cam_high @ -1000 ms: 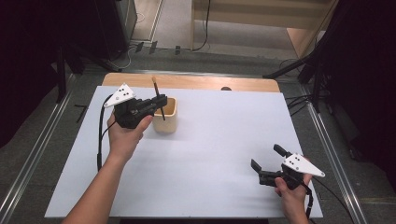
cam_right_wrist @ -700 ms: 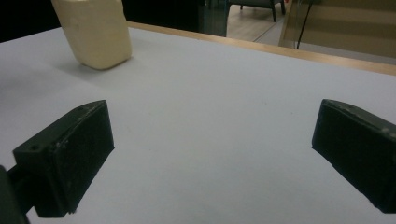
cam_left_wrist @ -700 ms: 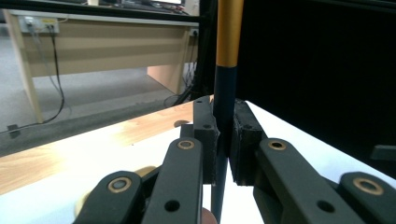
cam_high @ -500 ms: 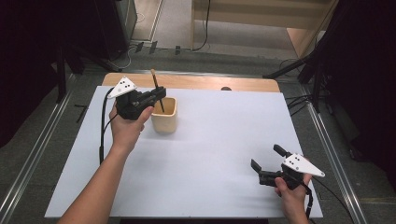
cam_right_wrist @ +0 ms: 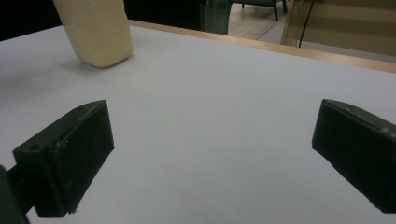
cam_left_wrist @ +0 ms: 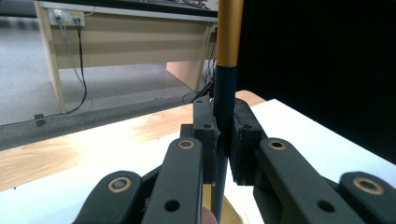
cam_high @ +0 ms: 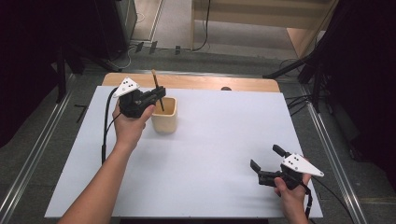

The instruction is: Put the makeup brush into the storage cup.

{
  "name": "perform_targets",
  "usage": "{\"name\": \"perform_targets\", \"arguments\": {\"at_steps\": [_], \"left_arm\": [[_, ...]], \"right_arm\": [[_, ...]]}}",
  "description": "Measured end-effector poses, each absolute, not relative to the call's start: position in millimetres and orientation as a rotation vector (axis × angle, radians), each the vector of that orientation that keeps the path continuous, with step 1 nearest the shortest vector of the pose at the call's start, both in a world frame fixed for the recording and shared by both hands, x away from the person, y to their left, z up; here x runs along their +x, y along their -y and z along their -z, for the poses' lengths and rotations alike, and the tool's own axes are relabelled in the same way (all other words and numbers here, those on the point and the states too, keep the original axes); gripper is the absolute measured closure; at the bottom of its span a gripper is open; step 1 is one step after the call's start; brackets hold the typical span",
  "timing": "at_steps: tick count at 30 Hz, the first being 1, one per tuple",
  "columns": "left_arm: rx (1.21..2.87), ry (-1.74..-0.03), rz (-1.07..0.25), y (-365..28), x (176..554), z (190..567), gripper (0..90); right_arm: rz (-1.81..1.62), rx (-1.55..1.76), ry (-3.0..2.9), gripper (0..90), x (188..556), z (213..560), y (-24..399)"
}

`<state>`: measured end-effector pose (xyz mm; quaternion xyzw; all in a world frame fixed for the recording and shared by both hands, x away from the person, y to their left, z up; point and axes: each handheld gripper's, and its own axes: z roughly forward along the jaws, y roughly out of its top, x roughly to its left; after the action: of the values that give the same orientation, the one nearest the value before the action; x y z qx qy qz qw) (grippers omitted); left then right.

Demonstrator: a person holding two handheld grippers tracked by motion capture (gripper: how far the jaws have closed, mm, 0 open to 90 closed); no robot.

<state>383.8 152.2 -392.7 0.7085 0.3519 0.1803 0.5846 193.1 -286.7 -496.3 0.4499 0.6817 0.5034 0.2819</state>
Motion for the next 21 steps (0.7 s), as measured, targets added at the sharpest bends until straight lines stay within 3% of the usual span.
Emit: {"name": "perform_targets", "arguments": {"at_steps": [21], "left_arm": [[1.695,-0.907,-0.414,-153.0,391.8,431.0,83.6]], "right_arm": [[-1.342,1.205,-1.836,0.0,193.7,497.4,285.7]]}}
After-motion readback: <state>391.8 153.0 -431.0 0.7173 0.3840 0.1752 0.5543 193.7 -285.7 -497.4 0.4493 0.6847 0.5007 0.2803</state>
